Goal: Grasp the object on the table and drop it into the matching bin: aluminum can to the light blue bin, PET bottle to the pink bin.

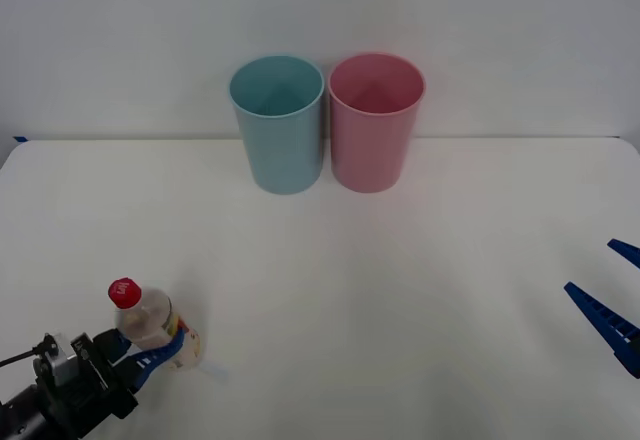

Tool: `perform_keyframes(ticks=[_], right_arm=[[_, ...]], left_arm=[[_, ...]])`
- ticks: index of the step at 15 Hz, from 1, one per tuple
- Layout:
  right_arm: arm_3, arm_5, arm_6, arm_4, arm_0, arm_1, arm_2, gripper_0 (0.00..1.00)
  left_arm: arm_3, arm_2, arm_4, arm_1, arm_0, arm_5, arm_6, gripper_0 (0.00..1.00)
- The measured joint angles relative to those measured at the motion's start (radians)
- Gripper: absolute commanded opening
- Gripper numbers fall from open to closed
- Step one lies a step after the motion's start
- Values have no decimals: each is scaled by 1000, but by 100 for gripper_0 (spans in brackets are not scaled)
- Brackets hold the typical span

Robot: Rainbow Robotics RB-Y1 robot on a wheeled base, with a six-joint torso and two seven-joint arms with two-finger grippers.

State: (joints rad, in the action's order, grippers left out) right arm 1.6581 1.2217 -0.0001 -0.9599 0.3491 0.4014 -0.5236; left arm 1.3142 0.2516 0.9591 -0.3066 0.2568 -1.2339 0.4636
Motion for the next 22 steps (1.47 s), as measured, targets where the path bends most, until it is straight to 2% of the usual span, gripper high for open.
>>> perform_keyframes(ticks=[4, 10, 16, 22], right_arm=[[0, 0, 0, 0, 0, 0, 0, 100], [0, 0, 0, 0, 0, 0, 0, 100], [0, 0, 0, 0, 0, 0, 0, 100], [0, 0, 0, 0, 0, 0, 0, 100]], left_arm=[[73, -7, -57, 0, 24, 42, -35, 0], [231, -47, -137, 0, 50, 189, -101, 0], [425, -52, -146, 0, 56, 326, -275, 0], [581, -56, -144, 1, 57, 496, -355, 0]])
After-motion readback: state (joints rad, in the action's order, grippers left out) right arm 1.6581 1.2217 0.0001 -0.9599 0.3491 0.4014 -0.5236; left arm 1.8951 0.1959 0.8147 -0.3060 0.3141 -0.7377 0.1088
